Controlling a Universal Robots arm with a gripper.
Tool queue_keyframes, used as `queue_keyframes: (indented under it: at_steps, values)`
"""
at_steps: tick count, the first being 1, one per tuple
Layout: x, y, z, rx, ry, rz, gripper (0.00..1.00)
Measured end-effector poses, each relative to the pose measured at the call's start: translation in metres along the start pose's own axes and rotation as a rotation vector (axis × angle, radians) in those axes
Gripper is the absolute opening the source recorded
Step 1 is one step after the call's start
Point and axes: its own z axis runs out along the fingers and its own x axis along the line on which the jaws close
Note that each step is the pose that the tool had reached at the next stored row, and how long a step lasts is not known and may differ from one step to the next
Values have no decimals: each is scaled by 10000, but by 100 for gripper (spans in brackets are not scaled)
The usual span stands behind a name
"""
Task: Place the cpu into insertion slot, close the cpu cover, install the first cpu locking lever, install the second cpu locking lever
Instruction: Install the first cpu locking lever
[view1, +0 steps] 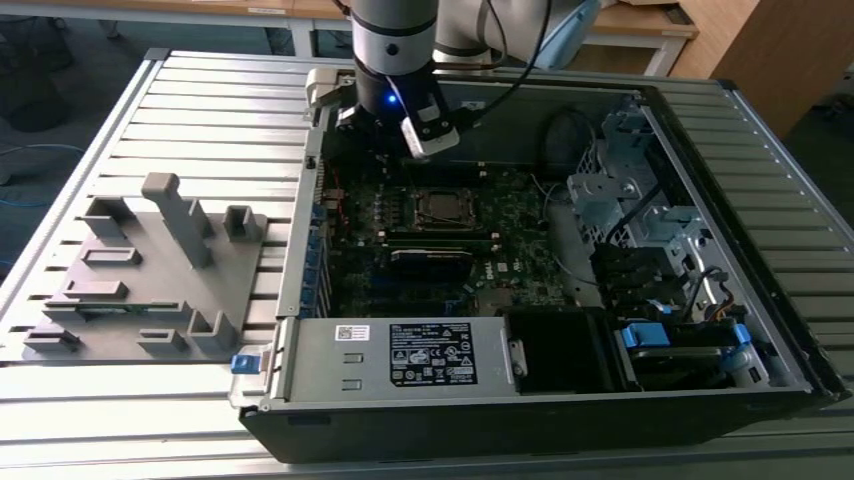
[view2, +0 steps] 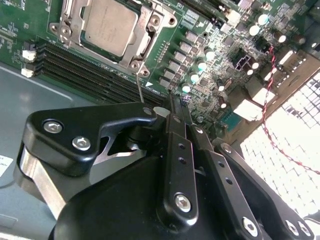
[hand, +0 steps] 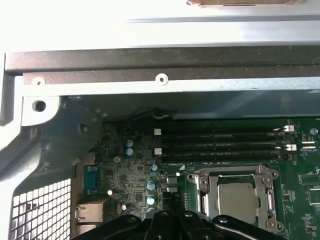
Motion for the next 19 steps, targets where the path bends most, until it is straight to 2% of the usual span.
queue_keyframes:
  at_steps: [5,6,10,11,12,18,19]
  values:
    - [14,-32,0,-184,9,3,11]
    - [17,-40,-1,-251,13,4,11]
    - [22,-67,-4,-738,36,11,11]
    - [23,-72,-5,-847,41,12,11]
    - [23,-75,-5,-913,43,14,11]
    - [24,-75,-5,-937,45,15,11]
    - [24,-76,-5,-989,47,13,11]
